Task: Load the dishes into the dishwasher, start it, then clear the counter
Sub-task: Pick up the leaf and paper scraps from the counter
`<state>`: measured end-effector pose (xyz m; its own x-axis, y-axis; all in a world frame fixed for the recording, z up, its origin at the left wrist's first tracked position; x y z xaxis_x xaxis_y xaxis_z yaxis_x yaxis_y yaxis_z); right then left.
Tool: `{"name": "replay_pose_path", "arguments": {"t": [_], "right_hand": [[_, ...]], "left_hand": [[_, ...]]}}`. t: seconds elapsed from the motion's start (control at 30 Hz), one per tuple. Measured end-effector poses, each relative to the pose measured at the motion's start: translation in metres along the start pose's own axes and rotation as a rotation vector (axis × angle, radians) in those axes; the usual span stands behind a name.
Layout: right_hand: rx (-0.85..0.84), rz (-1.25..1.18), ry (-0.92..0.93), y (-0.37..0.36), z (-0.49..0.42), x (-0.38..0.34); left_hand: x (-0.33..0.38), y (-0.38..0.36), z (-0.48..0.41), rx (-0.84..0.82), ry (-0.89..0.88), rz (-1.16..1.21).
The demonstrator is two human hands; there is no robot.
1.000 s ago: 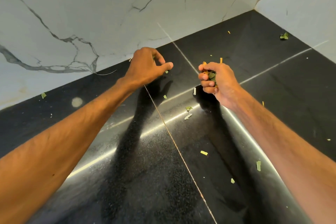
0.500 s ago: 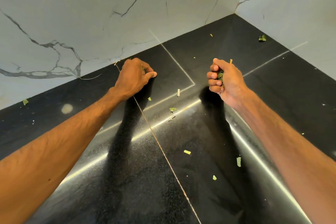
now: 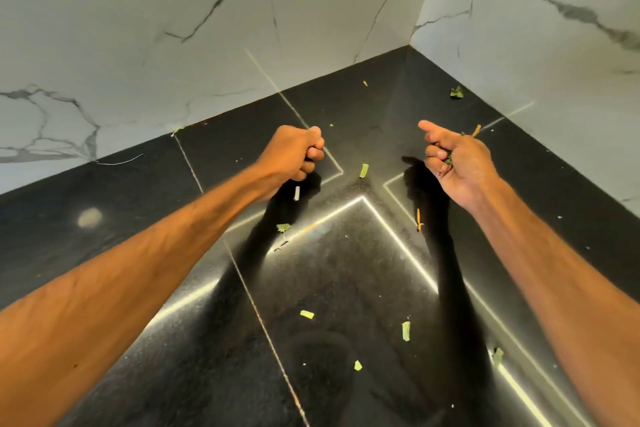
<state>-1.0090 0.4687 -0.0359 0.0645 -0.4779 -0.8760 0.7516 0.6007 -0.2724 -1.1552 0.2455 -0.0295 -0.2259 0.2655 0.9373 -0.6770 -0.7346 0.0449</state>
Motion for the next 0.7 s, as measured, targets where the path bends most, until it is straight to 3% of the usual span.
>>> {"name": "replay_pose_path", "arguments": {"t": [0.1,0.27,0.37,0.47,0.57,0.7], "right_hand": [[0.095,0.144,0.052,0.014,-0.022,-0.010],[0.466,0.431,0.169,0.026,-0.061,-0.035],[0.583,0.745,0.300,0.029,-0.089,-0.046],[0.609,1.091,0.355,0.028,-0.111,-0.056],[0.511,1.373,0.329,0.020,-0.125,-0.061],[0.455,1.552,0.310,0.015,-0.133,-0.061]], "left_hand": [[0.005,-0.018,-0.004,-0.026,0.004,-0.001],[0.009,-0.027,-0.009,0.042,0.032,0.071],[0.009,-0.027,-0.011,0.053,0.022,0.050],[0.008,-0.023,-0.015,0.063,0.016,0.055],[0.008,-0.018,-0.018,0.068,0.008,0.061],[0.007,-0.013,-0.022,0.067,0.019,0.071]]}}
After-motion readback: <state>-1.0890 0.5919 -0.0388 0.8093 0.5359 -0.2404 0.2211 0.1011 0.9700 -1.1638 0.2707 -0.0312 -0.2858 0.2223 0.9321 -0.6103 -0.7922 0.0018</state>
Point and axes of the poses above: each hand's wrist, its own z-axis away from the middle knuckle, its own y-axis out of the back of the hand, x = y × z, the point moved 2 cm from there along -z, towards the middle knuckle, and after that the axes turned 4 degrees about z, right-handed, at the moved point
